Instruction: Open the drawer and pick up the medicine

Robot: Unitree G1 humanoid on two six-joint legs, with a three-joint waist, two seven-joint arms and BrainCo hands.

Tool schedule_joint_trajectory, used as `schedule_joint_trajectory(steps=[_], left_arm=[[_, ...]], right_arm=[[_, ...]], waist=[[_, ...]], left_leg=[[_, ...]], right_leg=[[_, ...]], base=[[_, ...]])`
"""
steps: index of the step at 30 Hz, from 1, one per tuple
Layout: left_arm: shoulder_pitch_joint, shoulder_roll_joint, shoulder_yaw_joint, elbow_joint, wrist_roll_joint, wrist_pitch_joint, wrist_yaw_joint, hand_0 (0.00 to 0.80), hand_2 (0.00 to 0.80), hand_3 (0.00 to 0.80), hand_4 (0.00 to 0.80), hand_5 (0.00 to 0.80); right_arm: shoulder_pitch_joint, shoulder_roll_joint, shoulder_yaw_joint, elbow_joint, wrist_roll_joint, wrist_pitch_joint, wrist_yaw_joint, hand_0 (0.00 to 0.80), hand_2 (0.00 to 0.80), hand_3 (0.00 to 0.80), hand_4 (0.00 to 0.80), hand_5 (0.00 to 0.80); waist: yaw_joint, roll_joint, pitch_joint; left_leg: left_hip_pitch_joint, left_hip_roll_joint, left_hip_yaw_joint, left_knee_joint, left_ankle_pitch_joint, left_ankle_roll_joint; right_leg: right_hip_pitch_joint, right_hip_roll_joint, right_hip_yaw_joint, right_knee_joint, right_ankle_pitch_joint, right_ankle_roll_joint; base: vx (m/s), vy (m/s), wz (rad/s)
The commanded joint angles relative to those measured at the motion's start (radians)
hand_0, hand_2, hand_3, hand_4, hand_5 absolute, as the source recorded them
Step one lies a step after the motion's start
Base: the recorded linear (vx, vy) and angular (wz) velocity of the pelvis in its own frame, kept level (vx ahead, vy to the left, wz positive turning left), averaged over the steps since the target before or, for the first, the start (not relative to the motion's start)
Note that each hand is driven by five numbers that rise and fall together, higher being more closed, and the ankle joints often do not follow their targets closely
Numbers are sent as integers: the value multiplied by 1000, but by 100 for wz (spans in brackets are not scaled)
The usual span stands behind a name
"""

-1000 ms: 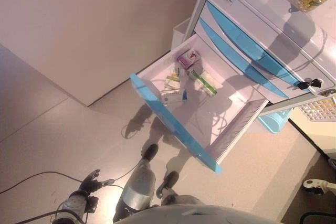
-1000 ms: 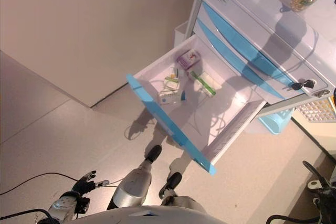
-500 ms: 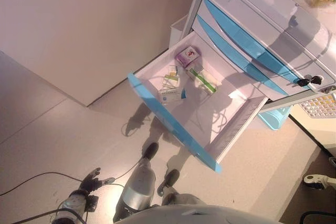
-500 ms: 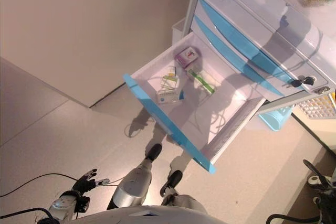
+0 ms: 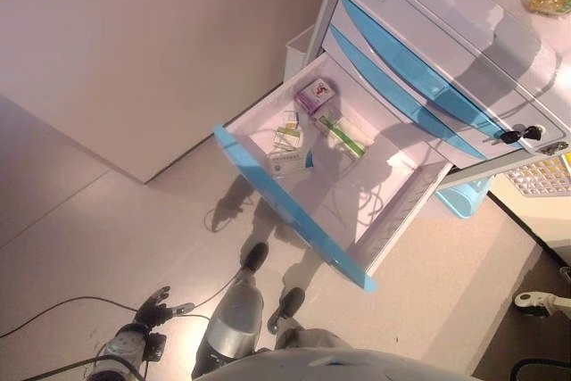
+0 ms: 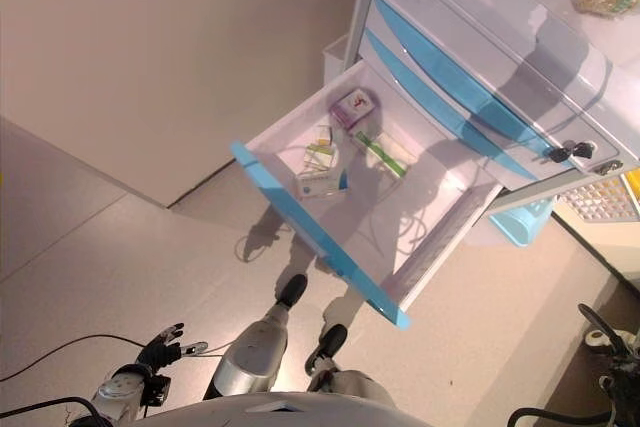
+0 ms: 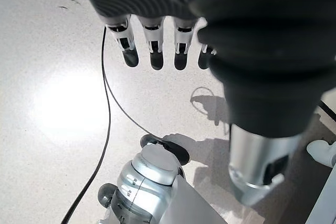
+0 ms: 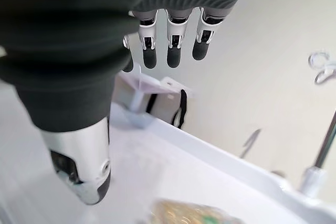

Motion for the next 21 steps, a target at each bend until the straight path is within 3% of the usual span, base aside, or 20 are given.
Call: schedule_joint_trajectory(steps=[1,7,11,12,16,21], left_arm=[[44,30,-9,28,34,-13,2,0,0,0,0,0],[43,3,-22,59,93,-4,-3,0,0,0,0,0],[36,-43,-53,53,143,11,-7,0,0,0,0,0],[31,-56,-64,45,156,21,-11,0,0,0,0,0],[3,-86,-110,31,191,44,-13,0,0,0,0,0],[-50,-115,-163,14,196,97,-4,0,0,0,0,0]], right_arm=[[-69,-47,-38,-38,161,-22,-170,0,0,0,0,0],[79,-92,-290,-179,380,-76,-408,0,0,0,0,0],[444,-89,-678,-401,547,-138,-463,0,0,0,0,0],[611,-53,-826,-478,585,-165,-444,0,0,0,0,0],[1061,131,-1136,-675,622,-226,-428,0,0,0,0,0],[1428,412,-1200,-761,551,-311,-427,0,0,0,0,0]], waist=[[-28,-17,-40],[-72,5,-85],[-139,53,-112],[-164,72,-114],[-239,116,-118],[-327,149,-109]], left_leg=[[73,8,88,0,-148,11],[112,5,124,0,-170,13],[151,1,154,5,-193,24],[167,3,166,9,-204,28],[196,4,202,10,-211,40],[228,11,255,7,-225,51]], right_leg=[[22,-40,2,47,24,75],[39,-44,30,48,18,81],[41,-53,70,72,7,82],[45,-53,90,84,-2,82],[38,-57,146,108,-6,83],[33,-51,214,120,-6,80]], base=[[-17,8,-7],[-10,14,-8],[-14,67,-23],[-26,70,-40],[-34,52,-45],[-21,-19,-61]])
